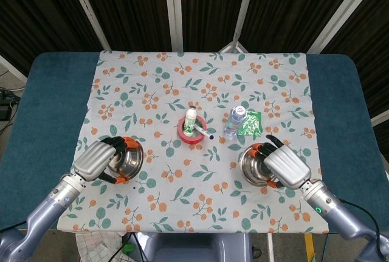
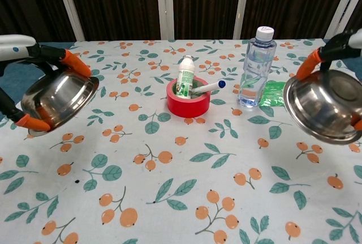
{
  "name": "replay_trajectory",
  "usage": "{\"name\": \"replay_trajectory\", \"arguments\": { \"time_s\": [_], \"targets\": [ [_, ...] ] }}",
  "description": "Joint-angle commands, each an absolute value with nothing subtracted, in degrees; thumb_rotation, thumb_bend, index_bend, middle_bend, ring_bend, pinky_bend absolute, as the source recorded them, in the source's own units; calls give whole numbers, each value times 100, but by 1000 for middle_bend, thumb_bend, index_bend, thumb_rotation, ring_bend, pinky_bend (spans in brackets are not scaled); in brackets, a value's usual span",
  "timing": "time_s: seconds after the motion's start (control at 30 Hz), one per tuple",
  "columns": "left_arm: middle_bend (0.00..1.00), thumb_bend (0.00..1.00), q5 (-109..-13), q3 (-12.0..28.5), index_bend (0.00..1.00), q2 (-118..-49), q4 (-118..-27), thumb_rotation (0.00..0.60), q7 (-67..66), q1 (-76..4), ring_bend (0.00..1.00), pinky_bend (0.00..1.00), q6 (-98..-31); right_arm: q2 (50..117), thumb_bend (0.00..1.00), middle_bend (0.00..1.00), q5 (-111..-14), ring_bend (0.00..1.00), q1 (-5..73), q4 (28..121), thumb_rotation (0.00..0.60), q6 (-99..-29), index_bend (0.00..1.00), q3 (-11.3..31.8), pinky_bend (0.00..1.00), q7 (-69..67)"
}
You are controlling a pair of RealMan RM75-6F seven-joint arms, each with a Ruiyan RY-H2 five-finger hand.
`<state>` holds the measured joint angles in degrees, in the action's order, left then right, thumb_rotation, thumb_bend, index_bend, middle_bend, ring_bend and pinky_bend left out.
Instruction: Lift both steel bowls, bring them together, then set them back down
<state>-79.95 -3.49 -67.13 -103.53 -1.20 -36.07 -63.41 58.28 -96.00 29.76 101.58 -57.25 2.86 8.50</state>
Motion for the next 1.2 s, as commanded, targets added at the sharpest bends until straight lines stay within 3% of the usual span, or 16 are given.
{"name": "replay_trajectory", "arguments": {
  "time_s": [0.03, 0.37, 0.77, 1.0, 1.2],
  "targets": [
    [278, 37, -7795, -310, 267, -6808, -10281, 600, -213, -3644, 199, 326, -6129, 6041, 165, 285, -9289, 408, 3055, 10094, 600, -5418, 584, 228, 151, 953],
    [253, 9, -7520, -207, 244, -7144, -9963, 600, -216, -3756, 199, 325, -5612, 6501, 166, 285, -9003, 408, 3099, 9719, 600, -5329, 583, 250, 151, 1957],
    [218, 1, -7125, -146, 228, -7471, -9784, 600, -771, -3865, 194, 324, -5254, 6706, 165, 276, -8550, 377, 3133, 9778, 600, -5109, 576, 184, 132, 2132],
    [100, 0, -7229, -120, 150, -7676, -9668, 600, -1011, -3880, 89, 217, -5291, 6846, 164, 150, -8338, 204, 3121, 9742, 600, -5106, 375, 151, 52, 2354],
    [39, 0, -7184, -147, 132, -7745, -9584, 600, -1007, -3937, 30, 203, -5046, 6890, 101, 65, -8066, 105, 3097, 9852, 600, -5198, 233, 191, 9, 2676]
  ]
}}
